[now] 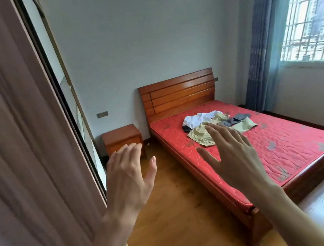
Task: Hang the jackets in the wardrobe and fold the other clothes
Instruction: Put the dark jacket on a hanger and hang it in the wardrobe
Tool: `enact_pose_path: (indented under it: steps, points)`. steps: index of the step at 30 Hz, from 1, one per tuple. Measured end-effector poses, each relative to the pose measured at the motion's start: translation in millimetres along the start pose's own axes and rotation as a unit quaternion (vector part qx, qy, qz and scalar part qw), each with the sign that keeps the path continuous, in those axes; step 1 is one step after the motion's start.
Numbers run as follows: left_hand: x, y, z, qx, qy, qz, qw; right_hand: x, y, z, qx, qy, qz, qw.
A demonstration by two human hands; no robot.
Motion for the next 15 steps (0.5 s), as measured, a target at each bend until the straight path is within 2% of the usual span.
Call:
enact_pose_path:
  steps: [15]
  points:
    - [-52.3, 161.5, -116.9, 0.005, -0.013, 0.006, 1.000, -134.0, 97.1, -118.7, -0.016, -0.008, -0.014, 1.000]
Point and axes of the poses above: each hand's wrist, its own z-axis away from the middle knuckle, its own y-axis out of the palm, x = y × z, the point moved 1 cm from there along -z, towards the middle knuckle, and after that the axes turned 11 degrees about -x, right-handed, at the moved point
